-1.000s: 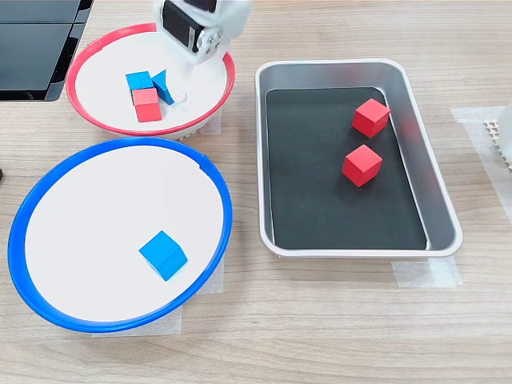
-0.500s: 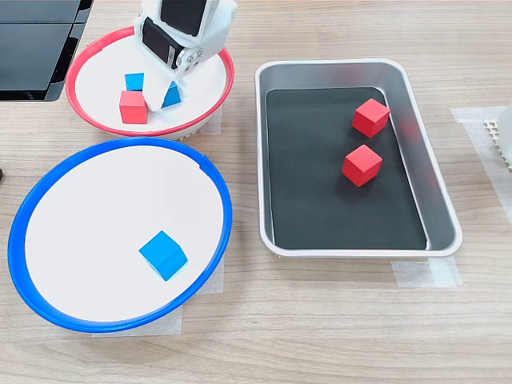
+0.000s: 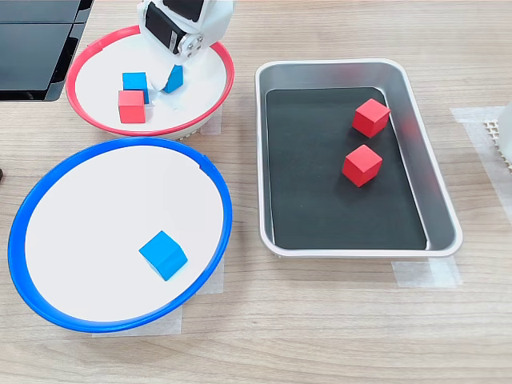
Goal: Resolve any anomalies and move all blocks to matching dishes
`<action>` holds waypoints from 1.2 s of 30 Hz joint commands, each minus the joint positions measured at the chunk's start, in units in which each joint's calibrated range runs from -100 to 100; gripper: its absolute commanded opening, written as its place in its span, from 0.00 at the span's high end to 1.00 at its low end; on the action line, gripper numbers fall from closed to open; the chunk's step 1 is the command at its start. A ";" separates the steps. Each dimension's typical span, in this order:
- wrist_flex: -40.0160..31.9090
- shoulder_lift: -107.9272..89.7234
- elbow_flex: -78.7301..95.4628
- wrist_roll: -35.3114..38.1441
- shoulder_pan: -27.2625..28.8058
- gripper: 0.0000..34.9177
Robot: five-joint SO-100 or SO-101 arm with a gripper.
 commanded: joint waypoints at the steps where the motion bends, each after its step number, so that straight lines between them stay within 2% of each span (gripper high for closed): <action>1: 1.20 -4.55 -0.49 -0.88 -0.37 0.99; 4: 5.41 -9.24 -0.40 -3.27 -2.63 0.99; 7: 9.45 -15.12 -0.49 -8.30 -7.15 0.99; 10: 10.61 -18.70 -0.49 -13.24 -11.76 0.99; 14: 6.40 -20.41 1.33 -20.27 -19.29 0.99; 18: 0.78 -18.45 5.34 -22.56 -25.22 0.99; 24: -4.83 -14.70 11.80 -21.20 -27.76 0.98; 28: -6.97 -13.33 15.17 -19.83 -27.67 0.83; 29: -6.97 -12.99 15.54 -19.58 -27.48 0.71; 31: -6.07 -13.08 15.81 -19.10 -27.29 0.53; 34: -3.09 -14.18 14.81 -18.95 -27.10 0.53; 36: 2.02 -15.89 12.26 -19.34 -26.91 0.54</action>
